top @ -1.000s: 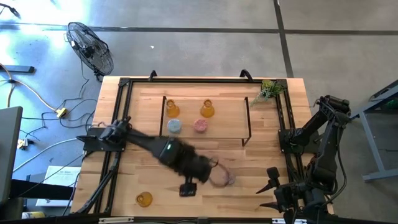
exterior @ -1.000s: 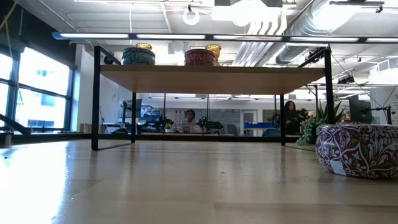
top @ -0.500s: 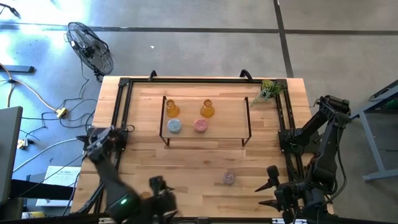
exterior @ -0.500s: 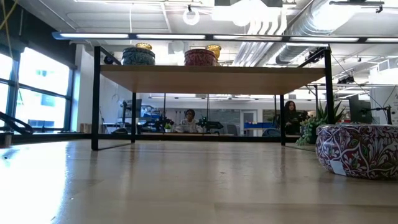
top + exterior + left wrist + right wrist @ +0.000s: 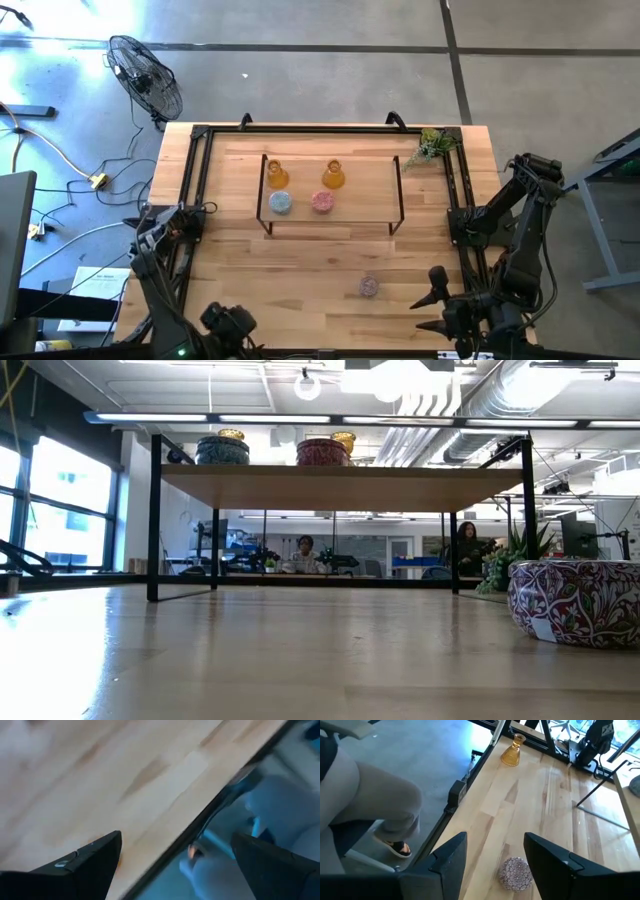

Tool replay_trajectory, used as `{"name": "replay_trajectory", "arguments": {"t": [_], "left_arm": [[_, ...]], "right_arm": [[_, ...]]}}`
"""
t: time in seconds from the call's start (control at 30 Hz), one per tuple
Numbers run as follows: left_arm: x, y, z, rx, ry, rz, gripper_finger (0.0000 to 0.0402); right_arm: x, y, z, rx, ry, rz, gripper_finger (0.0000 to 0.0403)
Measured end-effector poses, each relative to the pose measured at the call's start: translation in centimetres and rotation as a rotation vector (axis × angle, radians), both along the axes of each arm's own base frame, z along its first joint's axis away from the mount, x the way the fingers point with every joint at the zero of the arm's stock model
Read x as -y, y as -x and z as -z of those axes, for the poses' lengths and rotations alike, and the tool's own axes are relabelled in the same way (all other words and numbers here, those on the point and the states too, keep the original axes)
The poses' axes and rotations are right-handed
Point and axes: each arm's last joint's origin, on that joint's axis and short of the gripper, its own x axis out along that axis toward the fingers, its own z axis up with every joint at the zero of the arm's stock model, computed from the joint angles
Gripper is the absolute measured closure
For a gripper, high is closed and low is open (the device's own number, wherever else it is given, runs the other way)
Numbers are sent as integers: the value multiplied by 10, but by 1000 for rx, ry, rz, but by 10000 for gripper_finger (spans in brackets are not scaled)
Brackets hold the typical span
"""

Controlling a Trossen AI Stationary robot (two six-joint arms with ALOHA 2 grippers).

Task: Pick & Place candle stick holders
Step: Put the yellow glass candle holder on the shelf aligned with the other glass candle holder

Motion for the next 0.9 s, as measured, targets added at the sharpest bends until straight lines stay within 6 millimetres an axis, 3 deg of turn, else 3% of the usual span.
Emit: {"name": "replay_trajectory", "arguments": {"t": [0.17,0.47,0.7,0.9], "left_arm": [[2,4,19,-186,81,-88,33],[2,7,33,-271,92,-152,33],[-1,10,36,-311,96,-169,33],[-23,24,25,-303,83,-172,33]], "right_arm": [[0,0,0,5,24,-14,208],[0,0,0,16,48,-21,208],[3,-5,0,4,43,-11,208],[6,-12,1,-26,34,-20,208]]}}
